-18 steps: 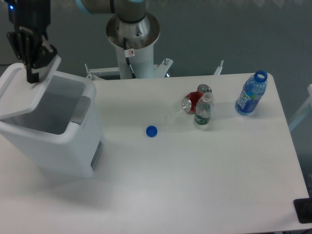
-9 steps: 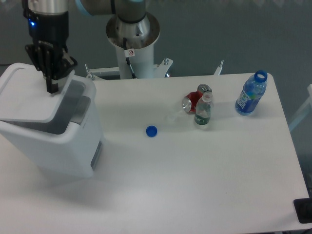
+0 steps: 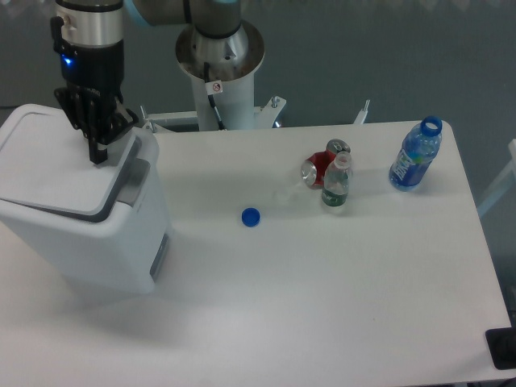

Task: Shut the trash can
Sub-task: 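Press the lid down with the gripper until it shuts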

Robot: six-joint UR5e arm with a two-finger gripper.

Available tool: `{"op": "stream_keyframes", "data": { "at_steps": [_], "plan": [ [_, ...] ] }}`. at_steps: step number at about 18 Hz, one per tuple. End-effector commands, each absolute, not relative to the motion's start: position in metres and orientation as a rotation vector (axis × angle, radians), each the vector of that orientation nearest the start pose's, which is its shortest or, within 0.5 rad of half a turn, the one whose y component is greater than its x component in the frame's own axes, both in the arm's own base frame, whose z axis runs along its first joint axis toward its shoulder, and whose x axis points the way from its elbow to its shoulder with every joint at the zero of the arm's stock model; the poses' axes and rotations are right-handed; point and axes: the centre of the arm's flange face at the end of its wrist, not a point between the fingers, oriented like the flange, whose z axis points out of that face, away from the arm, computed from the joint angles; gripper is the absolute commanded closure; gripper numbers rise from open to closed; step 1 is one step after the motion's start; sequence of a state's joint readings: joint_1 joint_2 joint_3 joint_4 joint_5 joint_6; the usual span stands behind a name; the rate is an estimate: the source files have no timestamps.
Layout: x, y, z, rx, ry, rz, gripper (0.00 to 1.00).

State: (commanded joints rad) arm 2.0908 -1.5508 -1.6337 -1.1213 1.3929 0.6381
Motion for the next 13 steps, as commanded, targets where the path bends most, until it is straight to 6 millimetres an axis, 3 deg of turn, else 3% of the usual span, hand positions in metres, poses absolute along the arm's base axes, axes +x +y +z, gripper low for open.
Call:
{"op": "stream_keyframes", "data": {
  "at_steps": [4,13],
  "plan": [
    [-0.129,0.528,0.508,-2.715,0.208,0.089,1.0],
    [-0.134,0.529,0.505,-2.72,0.199,0.086,1.0]
  ]
}}
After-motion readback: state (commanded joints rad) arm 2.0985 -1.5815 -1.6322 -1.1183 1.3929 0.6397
